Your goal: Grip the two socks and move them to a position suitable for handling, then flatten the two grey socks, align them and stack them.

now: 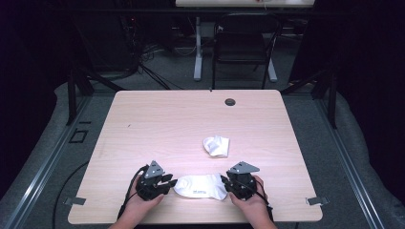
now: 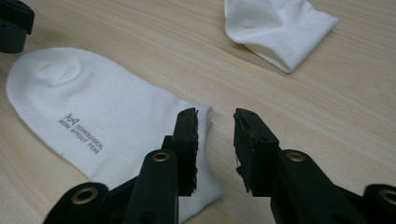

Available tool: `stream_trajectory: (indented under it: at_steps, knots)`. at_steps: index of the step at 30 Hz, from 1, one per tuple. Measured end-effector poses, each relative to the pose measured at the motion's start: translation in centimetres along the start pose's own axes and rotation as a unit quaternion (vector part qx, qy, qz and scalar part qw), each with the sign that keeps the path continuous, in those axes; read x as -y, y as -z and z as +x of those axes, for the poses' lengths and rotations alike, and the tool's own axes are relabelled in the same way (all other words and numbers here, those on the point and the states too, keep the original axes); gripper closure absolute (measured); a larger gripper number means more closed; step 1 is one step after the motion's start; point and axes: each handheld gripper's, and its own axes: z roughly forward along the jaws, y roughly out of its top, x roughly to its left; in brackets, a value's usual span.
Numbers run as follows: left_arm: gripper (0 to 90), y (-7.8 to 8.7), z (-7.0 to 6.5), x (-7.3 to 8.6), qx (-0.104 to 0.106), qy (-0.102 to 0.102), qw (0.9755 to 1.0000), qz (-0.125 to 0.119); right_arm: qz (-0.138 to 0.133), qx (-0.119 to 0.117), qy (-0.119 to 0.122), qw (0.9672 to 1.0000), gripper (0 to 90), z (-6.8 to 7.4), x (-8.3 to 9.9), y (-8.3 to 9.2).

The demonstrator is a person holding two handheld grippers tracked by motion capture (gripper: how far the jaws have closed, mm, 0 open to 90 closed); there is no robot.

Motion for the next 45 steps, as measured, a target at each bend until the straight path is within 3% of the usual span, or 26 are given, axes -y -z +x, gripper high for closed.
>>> stream_trajectory:
  at_steps: [3,7,13,14,20,26,31,35,38,45]
  knots:
    - [61.4,0.0,0.2,0.0,-0.004,0.002,1.0000,-0.005,-0.006,0.008,0.006,0.9999,64.1,-0.2,-0.3,-0.2]
    - [56.2,0.0,0.4,0.0,-0.008,0.004,1.0000,-0.005,-0.019,0.005,-0.012,0.9997,60.0,-0.5,-0.8,-0.3]
    - [53.8,0.0,0.6,-0.2,-0.013,0.003,0.9999,-0.008,-0.004,0.009,0.002,1.0000,56.1,-0.3,-1.6,-0.9]
    - [53.4,0.0,0.6,-0.2,-0.014,0.003,0.9999,-0.009,0.002,0.009,0.014,0.9999,55.6,-0.2,-2.0,-1.1]
    - [51.4,0.0,0.9,-0.1,-0.019,0.007,0.9997,-0.010,0.003,0.012,0.029,0.9995,55.1,0.0,-3.2,-1.7]
    - [47.5,0.0,1.2,-0.2,-0.024,0.011,0.9996,-0.012,0.000,0.018,0.021,0.9996,54.9,-0.3,-4.9,-2.5]
    - [44.5,-0.1,1.2,-0.2,-0.030,0.013,0.9994,-0.014,-0.006,0.024,0.015,0.9996,62.3,-0.9,-5.8,-3.2]
    - [44.4,-0.1,1.1,-0.3,-0.043,0.008,0.9989,-0.016,-0.002,0.029,-0.002,0.9996,61.7,-1.7,-6.4,-4.1]
    - [43.4,-0.2,1.2,-0.4,-0.036,0.011,0.9992,-0.016,-0.002,0.032,-0.014,0.9994,60.3,-2.1,-6.9,-4.9]
    - [44.5,-0.1,1.4,-0.3,-0.052,0.009,0.9985,-0.018,-0.004,0.036,-0.010,0.9993,59.0,-2.0,-7.9,-6.2]
